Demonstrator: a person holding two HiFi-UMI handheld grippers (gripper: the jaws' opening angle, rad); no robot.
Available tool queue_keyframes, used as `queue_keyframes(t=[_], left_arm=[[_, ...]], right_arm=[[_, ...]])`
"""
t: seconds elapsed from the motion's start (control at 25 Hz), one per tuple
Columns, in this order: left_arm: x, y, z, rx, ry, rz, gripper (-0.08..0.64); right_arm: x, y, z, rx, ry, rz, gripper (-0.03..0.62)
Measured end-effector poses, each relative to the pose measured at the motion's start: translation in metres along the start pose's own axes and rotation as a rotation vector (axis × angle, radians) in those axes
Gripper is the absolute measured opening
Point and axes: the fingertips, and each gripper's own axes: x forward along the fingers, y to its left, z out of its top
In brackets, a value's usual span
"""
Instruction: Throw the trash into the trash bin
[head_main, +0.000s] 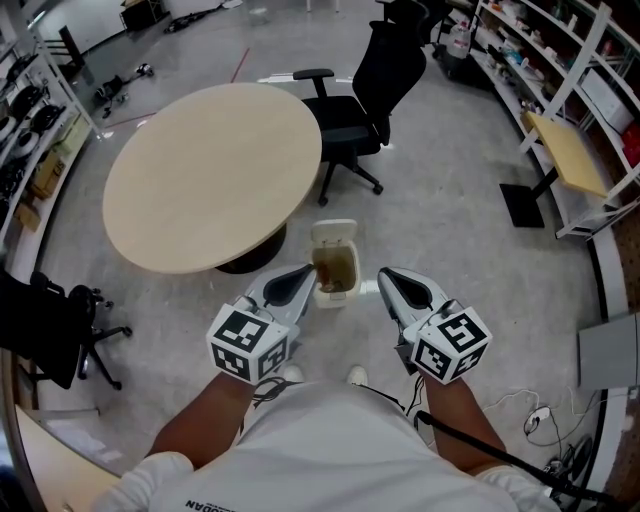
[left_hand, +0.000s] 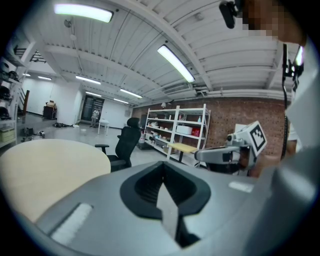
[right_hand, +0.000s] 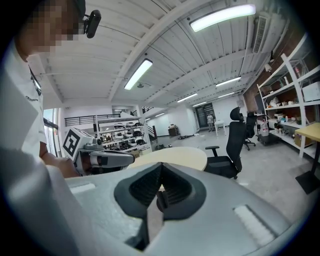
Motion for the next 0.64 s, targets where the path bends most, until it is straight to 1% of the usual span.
queue_keyframes(t=[0.64], left_arm=[[0.0015, -0.0037, 0.0016, 0.005, -0.004, -0.006, 0.008]], right_arm=[[-0.0056, -0.0038, -0.0009, 0.005, -0.002, -0.013, 0.002]])
